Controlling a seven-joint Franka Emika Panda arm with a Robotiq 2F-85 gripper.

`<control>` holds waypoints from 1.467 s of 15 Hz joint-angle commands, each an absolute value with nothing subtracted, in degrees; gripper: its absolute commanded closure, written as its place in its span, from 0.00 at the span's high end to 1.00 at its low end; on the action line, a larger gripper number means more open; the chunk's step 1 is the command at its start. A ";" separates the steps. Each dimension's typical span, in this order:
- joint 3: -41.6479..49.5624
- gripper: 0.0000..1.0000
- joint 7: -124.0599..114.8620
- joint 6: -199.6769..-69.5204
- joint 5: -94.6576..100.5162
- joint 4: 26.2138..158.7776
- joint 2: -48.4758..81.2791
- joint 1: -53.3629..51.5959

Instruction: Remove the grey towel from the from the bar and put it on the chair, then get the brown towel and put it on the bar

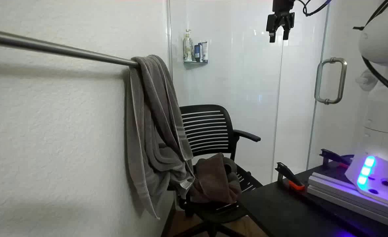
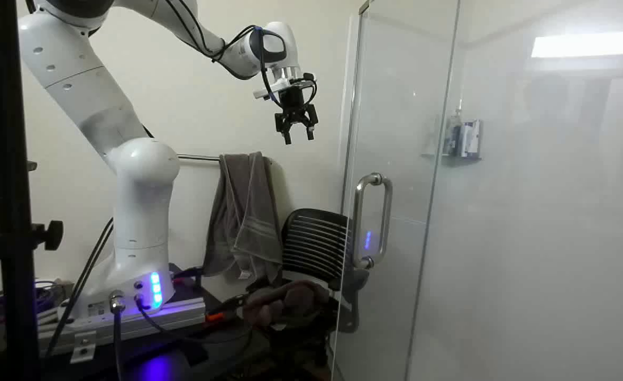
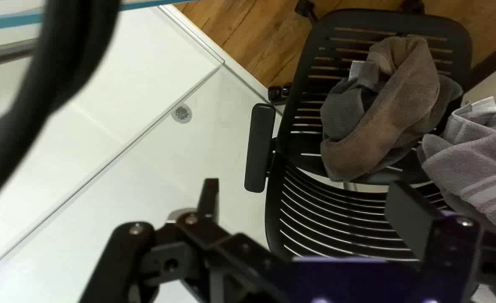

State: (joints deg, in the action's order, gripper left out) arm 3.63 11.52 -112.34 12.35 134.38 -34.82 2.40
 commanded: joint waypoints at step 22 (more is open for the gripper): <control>-7.64 1.00 21.21 -115.11 -0.98 135.71 -20.17 -18.69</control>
